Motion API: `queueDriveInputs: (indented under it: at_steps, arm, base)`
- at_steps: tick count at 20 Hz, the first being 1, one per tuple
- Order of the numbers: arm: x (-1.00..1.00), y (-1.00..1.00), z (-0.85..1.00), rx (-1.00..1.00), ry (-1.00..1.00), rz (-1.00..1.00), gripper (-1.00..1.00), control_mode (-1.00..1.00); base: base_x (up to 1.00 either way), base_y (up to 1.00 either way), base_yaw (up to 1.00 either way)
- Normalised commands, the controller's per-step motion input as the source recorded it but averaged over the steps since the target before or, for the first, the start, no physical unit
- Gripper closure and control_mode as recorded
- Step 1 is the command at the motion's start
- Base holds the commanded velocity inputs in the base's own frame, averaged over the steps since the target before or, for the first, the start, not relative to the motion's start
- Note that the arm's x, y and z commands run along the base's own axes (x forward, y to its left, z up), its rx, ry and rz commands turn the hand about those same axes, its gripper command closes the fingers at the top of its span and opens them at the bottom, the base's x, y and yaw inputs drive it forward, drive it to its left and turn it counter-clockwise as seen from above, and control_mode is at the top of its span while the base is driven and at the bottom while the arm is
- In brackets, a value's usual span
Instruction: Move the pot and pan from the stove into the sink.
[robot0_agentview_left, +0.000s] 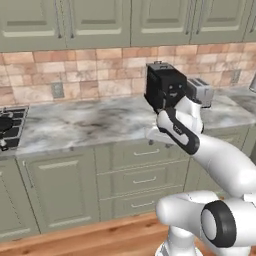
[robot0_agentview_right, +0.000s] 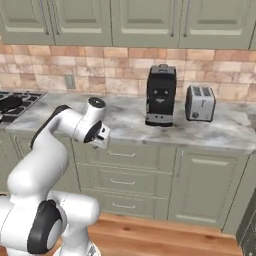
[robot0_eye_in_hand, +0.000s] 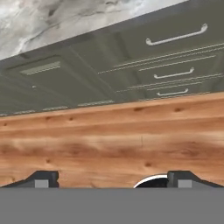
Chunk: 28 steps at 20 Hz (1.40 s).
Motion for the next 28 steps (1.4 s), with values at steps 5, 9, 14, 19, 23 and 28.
queueDriveInputs:
  at_steps: [5, 9, 14, 19, 23, 28]
  arm:
    - [0.0, 0.0, 0.0, 0.0, 0.0, 0.0, -1.0, 1.0]
    - [0.0, 0.0, 0.0, 0.0, 0.0, 0.0, -1.0, 1.0]
    - [0.0, 0.0, 0.0, 0.0, 0.0, 0.0, -1.0, 1.0]
    - [0.0, 0.0, 0.0, 0.0, 0.0, 0.0, -1.0, 1.0]
    - [0.0, 0.0, 0.0, 0.0, 0.0, 0.0, -1.0, 1.0]
    - [0.0, 0.0, 0.0, 0.0, 0.0, 0.0, -1.0, 1.0]
  base:
    - [0.0, 1.0, 0.03]
    - [0.0, 1.0, 0.02]
    - [0.0, 1.0, 0.03]
    - [0.0, 1.0, 0.04]
    - [-0.01, 0.84, 0.03]
    - [0.11, 0.17, 0.0]
